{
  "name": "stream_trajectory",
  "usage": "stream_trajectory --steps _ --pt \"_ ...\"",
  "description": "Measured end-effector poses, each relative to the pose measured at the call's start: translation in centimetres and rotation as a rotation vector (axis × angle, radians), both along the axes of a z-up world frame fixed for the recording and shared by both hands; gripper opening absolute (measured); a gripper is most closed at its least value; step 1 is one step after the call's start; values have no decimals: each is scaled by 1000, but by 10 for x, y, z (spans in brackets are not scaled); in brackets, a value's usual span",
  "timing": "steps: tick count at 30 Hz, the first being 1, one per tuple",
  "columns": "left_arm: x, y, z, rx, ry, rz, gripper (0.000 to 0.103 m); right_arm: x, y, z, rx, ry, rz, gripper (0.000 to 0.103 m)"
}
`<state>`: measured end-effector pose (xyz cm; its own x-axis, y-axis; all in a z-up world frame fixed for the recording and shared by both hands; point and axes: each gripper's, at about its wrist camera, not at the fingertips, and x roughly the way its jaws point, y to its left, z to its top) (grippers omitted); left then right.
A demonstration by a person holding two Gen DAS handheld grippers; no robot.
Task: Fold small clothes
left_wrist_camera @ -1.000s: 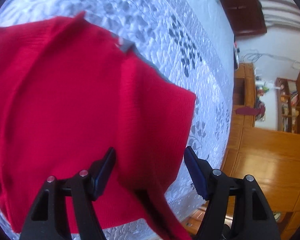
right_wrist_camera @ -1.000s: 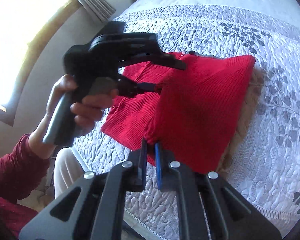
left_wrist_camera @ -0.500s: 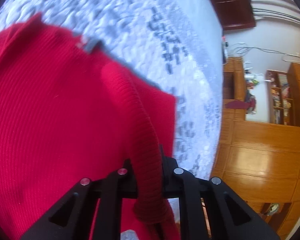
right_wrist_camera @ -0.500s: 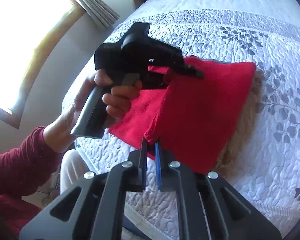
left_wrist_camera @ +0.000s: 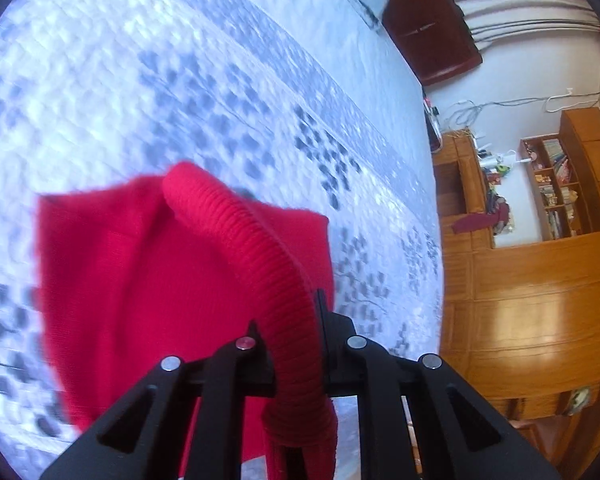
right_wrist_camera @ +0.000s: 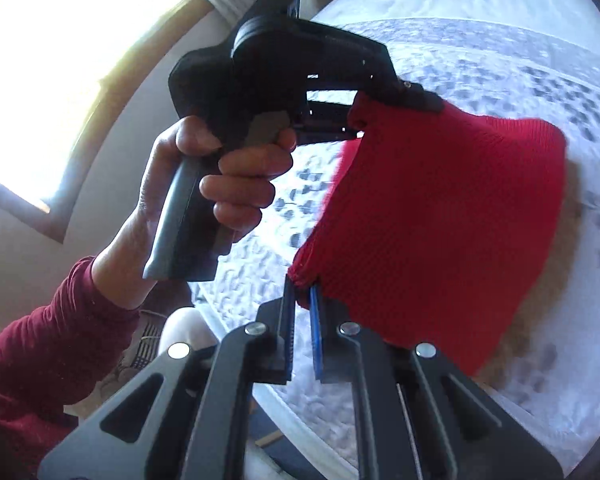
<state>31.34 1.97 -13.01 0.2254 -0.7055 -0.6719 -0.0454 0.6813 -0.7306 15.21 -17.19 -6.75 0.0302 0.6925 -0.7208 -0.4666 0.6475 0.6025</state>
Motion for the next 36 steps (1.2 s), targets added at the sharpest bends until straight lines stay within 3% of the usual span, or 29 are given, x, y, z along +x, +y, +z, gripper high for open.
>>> stream_trajectory --steps 6,9,14,16,18,20,21,23,29,32,36 --pt "-12 56 -4 91 -62 23 13 -2 62 -32 -33 35 80 6" --pt "-15 68 -34 158 -37 8 13 -5 82 -66 -108 83 106 6" --pt "-19 71 -78 198 7 4 14 -10 90 -105 -193 135 122 9" --pt "-20 74 -80 179 -2 8 15 -10 82 -106 -176 161 115 10" --pt "-20 77 -78 157 -5 11 15 -10 68 -97 -152 160 100 28" --pt "-22 79 -73 149 -15 7 16 -12 47 -87 -138 146 73 37" --pt "-23 81 -70 150 -17 3 18 -12 35 -81 -138 138 51 37" --pt "-27 83 -67 153 -3 -8 33 -12 2 -71 -135 132 -19 39" --pt "-65 74 -54 191 -13 -54 43 -17 -74 -77 -175 159 -177 43" --pt "-93 74 -49 222 -25 -79 47 -22 -91 -93 -152 214 -216 43" --pt "-128 74 -45 249 -5 -97 50 -35 -80 -102 -139 211 -204 43"
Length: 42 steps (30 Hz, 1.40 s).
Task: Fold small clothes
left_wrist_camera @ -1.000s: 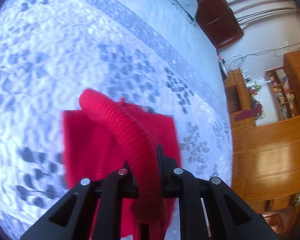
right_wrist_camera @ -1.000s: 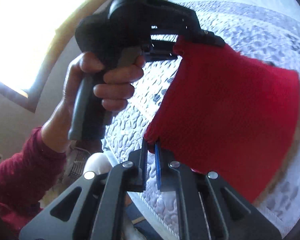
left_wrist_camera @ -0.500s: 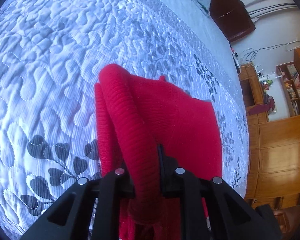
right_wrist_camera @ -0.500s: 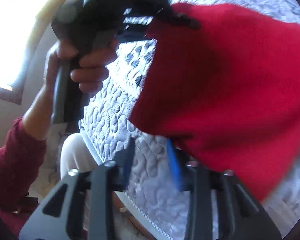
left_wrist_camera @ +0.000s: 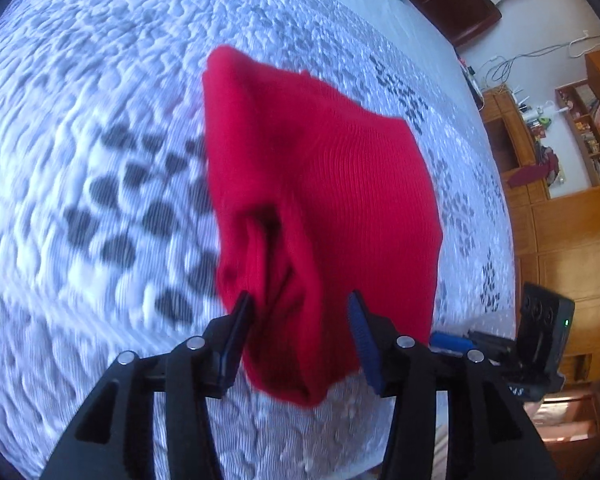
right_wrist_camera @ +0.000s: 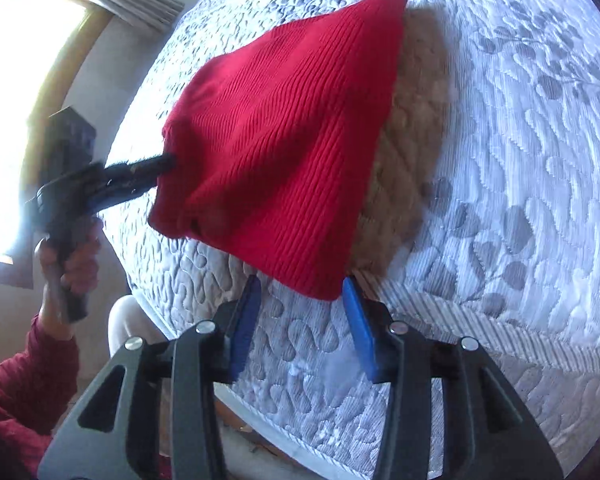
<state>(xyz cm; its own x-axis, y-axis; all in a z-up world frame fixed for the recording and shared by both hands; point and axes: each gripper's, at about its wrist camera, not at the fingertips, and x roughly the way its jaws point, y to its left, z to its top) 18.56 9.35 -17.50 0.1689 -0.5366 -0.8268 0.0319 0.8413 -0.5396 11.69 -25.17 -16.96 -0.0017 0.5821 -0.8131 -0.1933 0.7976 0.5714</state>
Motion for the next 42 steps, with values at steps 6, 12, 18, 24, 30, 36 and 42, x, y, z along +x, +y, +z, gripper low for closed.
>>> stream_trajectory --steps 6,12,18,24,30,36,42 --pt "-21 -10 -8 50 15 -36 54 12 14 -6 18 51 -39 46" --pt "-19 -16 -18 105 29 -53 47 17 -2 4 -2 49 -44 3" --pt "-18 -6 -28 108 42 -57 33 7 -18 -4 -86 43 -34 1" --pt "-19 -16 -24 144 21 -89 34 7 -12 -6 -97 45 -33 3" --pt "-29 -16 -17 68 57 -82 46 2 -9 20 -19 7 -48 64" --pt "-26 -15 -28 57 76 -47 48 17 -3 -10 -45 105 -95 52" --pt "-17 -5 -30 45 114 -63 23 19 3 -14 -88 103 -31 12"
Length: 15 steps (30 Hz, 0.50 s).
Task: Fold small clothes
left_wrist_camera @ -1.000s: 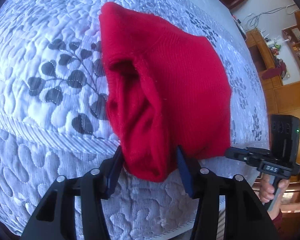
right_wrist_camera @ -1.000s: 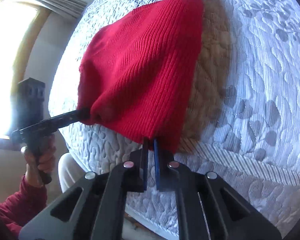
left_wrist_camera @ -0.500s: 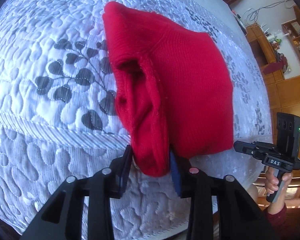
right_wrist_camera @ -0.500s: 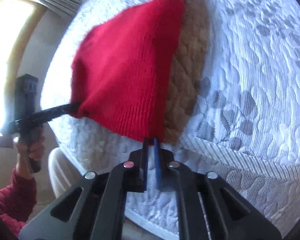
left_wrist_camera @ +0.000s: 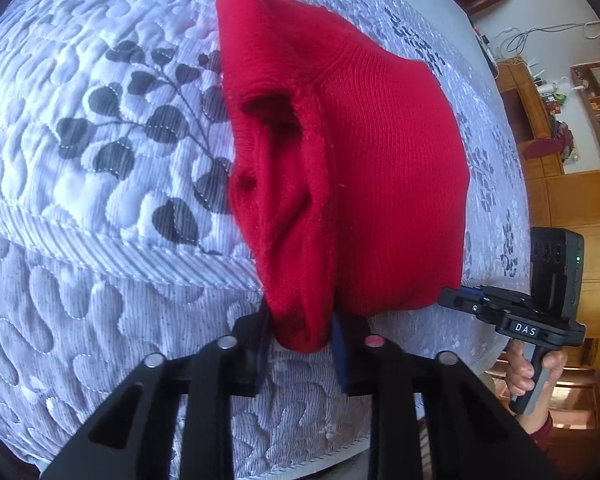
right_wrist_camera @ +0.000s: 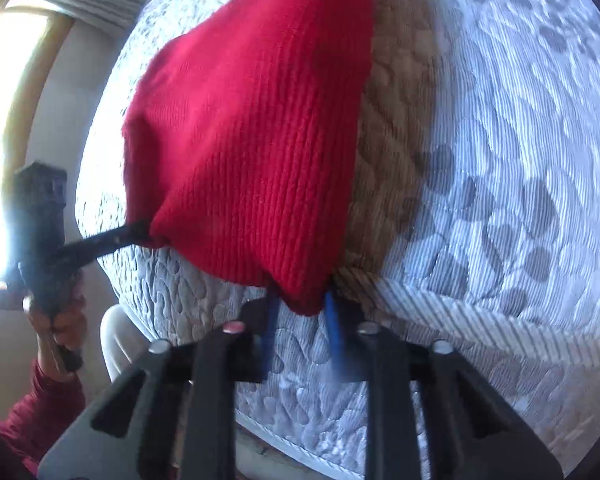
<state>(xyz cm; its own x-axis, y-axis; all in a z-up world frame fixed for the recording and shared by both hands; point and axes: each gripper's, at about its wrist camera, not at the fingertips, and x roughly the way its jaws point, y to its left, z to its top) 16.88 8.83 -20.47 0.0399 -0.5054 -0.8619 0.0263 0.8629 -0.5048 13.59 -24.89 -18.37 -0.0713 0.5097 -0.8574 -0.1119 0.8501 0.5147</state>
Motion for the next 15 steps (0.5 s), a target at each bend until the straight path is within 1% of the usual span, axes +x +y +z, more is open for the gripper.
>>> stream_trajectory --steps 2,4,6,8,9,11,13,15 --pt "-1 1 3 14 -10 -26 17 -4 -4 11 1 -17 11 11" --pt "-4 -3 9 54 -31 -59 15 -6 -11 24 11 -43 15 9" --pt "-7 -9 12 93 -57 -87 14 -7 -15 28 13 -53 15 9" --pt "-8 -14 7 126 -67 -111 14 -6 -18 22 -9 -39 30 9" --pt "-8 -15 3 138 -66 -116 14 -7 -18 13 -23 -19 34 9" --pt "-7 -16 -5 131 -58 -117 14 -9 -14 -11 -58 17 43 9" --pt "-7 -15 -4 122 -56 -118 15 -11 -10 -15 -59 9 46 9" --pt "-9 -15 1 118 -63 -119 20 -11 -9 -8 -57 -9 55 11"
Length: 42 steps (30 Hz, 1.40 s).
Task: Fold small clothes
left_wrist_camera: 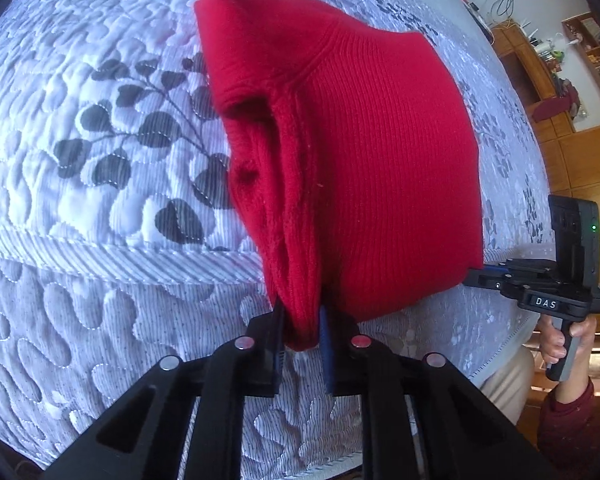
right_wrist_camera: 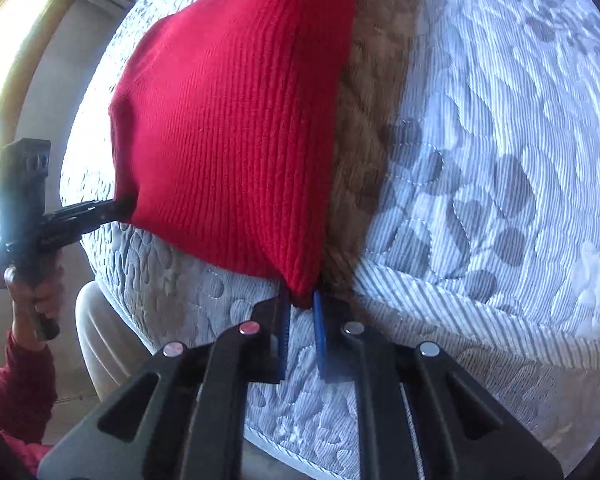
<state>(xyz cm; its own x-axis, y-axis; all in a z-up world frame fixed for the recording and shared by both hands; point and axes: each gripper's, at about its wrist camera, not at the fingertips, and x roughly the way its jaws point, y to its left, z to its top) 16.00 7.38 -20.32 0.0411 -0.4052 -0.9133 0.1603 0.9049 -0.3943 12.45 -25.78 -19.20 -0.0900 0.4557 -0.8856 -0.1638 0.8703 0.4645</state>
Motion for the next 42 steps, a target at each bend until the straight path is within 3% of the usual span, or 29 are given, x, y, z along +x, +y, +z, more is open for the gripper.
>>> stream_trajectory --steps 2,4,5,9,13,17,21,23,30,32,33,34,35,37,42 --pt "0 1 7 4 -8 -3 33 0 -1 8 21 -11 -1 14" --pt "4 6 18 20 -40 9 43 3 -3 18 26 -24 1 25" --pt "8 11 24 21 -55 15 44 6 -6 25 25 -45 3 32" --pt "44 33 44 58 -111 112 44 30 -21 48 48 -93 -27 42" --pt "100 36 65 55 -168 153 43 74 -28 57 -14 -145 -41 43" --pt "163 -8 71 21 -194 23 44 110 -31 52 -21 -149 -46 43" --pt "205 -56 49 58 -191 -77 44 126 -28 41 -7 -138 -52 43" --pt "219 -66 35 95 -188 -94 44 132 -28 35 -6 -130 -56 43" --pt "229 -90 12 76 -177 -167 45 141 -35 15 14 -99 -77 45" --pt "228 -95 3 94 -156 -209 41 143 -35 15 14 -100 -77 45" --pt "227 -96 1 108 -157 -214 32 143 -35 15 11 -99 -78 45" --pt "228 -94 0 132 -162 -207 13 144 -34 15 10 -98 -79 45" --pt "230 -89 -1 128 -150 -187 9 144 -34 16 14 -97 -72 45" --pt "235 -77 1 79 -132 -127 7 143 -34 18 5 -106 -66 45" --pt "237 -56 9 72 -184 -19 6 142 -34 19 -12 -122 -64 45"
